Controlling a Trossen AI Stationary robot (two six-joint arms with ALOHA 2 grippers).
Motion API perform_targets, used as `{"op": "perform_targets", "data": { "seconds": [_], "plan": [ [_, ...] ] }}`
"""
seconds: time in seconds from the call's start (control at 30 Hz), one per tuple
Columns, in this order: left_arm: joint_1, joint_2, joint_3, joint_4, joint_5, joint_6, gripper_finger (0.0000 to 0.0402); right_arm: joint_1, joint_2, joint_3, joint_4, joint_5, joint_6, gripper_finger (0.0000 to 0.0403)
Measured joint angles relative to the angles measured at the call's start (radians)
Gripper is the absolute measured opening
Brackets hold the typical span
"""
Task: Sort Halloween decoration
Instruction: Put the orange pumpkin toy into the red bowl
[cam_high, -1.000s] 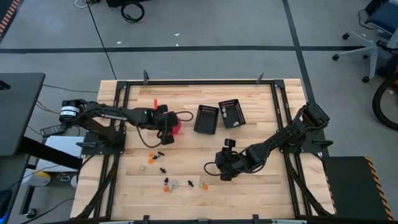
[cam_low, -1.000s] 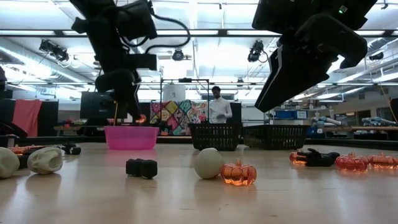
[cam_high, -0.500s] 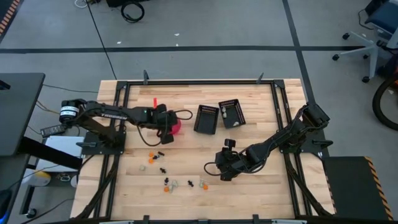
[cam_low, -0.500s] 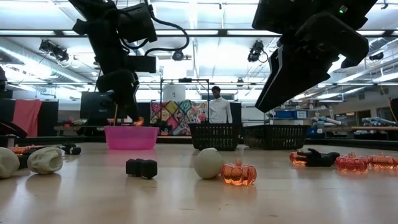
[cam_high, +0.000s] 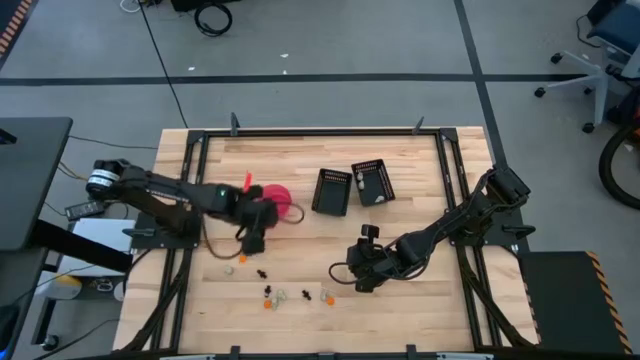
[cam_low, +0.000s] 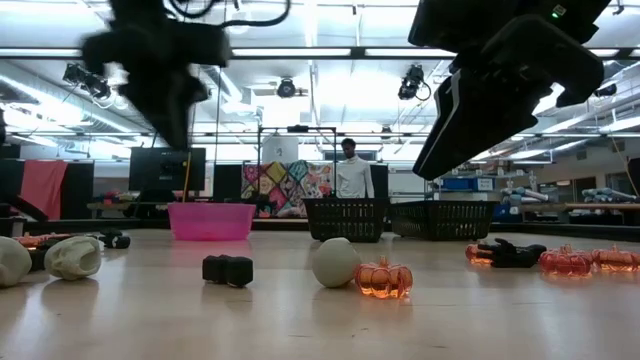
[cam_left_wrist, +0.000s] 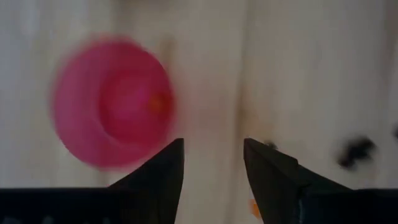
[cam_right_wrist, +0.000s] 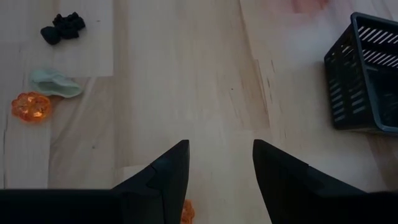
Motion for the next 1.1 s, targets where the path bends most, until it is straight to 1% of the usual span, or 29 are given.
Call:
{"op": "perform_targets", "data": {
  "seconds": [0.17,0.23,0.33,0.53,0.7,0.8,0.9,0.97,1.1],
  "plan": [
    [-0.094,0.040,0.001,-0.160,0.084,-0.212,0.0175,0.000,0.000,0.000,0.018,0.000,-0.005,0.0181],
    [-0.118,0.056,0.001,-0.186,0.094,-0.269,0.0175,0.000,0.000,0.000,0.022,0.000,-0.010,0.0181],
    [-0.124,0.085,0.001,-0.188,0.098,-0.320,0.0175,0.000,0.000,0.000,0.036,0.000,-0.019,0.0181],
    [-0.121,0.171,0.001,-0.181,0.108,-0.317,0.0176,0.000,0.000,0.000,0.037,0.000,-0.032,0.0181],
    [-0.137,0.207,0.000,-0.212,0.128,-0.249,0.0176,0.000,0.000,0.000,0.037,0.000,-0.032,0.0181],
    [-0.169,0.209,0.000,-0.204,0.164,-0.211,0.0176,0.000,0.000,0.000,0.039,0.000,-0.033,0.0181],
    [-0.218,0.208,0.000,-0.199,0.192,-0.208,0.0176,0.000,0.000,0.000,0.041,0.000,-0.033,0.0181],
    [-0.256,0.208,0.000,-0.168,0.204,-0.208,0.0176,0.000,0.000,0.000,0.046,0.000,-0.033,0.0181],
    [-0.316,0.208,0.000,-0.147,0.219,-0.271,0.0176,0.000,0.000,0.000,0.055,0.000,-0.033,0.0181]
  ]
}}
